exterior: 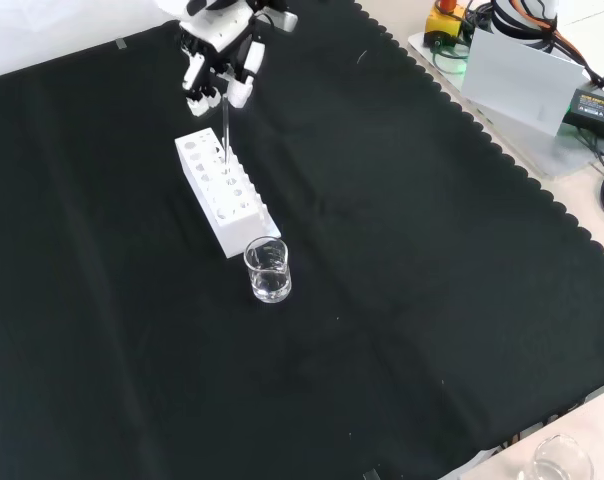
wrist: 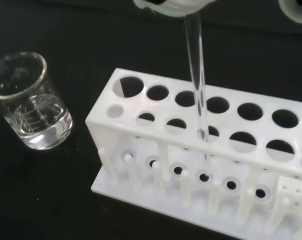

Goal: Put the glass rod back on the white test tube rack.

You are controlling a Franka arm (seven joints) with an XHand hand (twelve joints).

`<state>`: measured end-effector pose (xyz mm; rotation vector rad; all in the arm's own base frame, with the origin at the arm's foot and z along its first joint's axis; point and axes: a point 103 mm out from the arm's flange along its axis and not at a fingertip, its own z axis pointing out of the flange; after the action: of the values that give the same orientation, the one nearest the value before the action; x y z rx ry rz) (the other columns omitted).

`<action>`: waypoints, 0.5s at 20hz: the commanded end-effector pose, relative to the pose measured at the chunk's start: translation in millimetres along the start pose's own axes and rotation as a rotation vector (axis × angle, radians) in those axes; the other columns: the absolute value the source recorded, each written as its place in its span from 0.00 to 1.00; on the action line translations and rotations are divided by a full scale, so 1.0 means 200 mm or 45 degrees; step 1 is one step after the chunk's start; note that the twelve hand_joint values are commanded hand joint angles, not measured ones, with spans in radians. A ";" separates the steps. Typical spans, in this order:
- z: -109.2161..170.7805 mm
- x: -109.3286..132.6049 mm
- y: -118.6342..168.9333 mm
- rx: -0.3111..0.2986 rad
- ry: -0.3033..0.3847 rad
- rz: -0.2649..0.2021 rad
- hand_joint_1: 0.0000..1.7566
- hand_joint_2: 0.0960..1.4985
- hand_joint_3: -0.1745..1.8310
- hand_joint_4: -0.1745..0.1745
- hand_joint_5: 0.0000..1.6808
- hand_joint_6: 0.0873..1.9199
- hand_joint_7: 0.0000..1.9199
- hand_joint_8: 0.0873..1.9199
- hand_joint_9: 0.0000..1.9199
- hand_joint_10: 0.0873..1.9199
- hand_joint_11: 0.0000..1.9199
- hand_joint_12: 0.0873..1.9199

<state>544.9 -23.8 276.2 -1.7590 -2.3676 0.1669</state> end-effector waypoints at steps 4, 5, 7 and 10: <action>-0.12 -0.06 -0.08 -0.044 0.002 0.033 0.66 0.60 0.00 0.02 0.23 0.43 0.55 0.31 0.99 0.00 1.00 0.26; -0.13 -0.06 -0.09 -0.045 0.001 0.036 0.66 0.60 0.00 0.02 0.23 0.42 0.55 0.31 0.99 0.00 1.00 0.26; -0.16 -0.07 -0.11 -0.050 -0.003 0.041 0.66 0.60 0.00 0.02 0.23 0.42 0.54 0.31 0.99 0.00 1.00 0.26; -0.19 -0.07 -0.12 -0.041 -0.015 0.048 0.66 0.60 0.00 0.03 0.23 0.42 0.54 0.31 1.00 0.00 1.00 0.26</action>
<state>537.7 -40.9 310.7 -1.8129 -2.3663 0.1252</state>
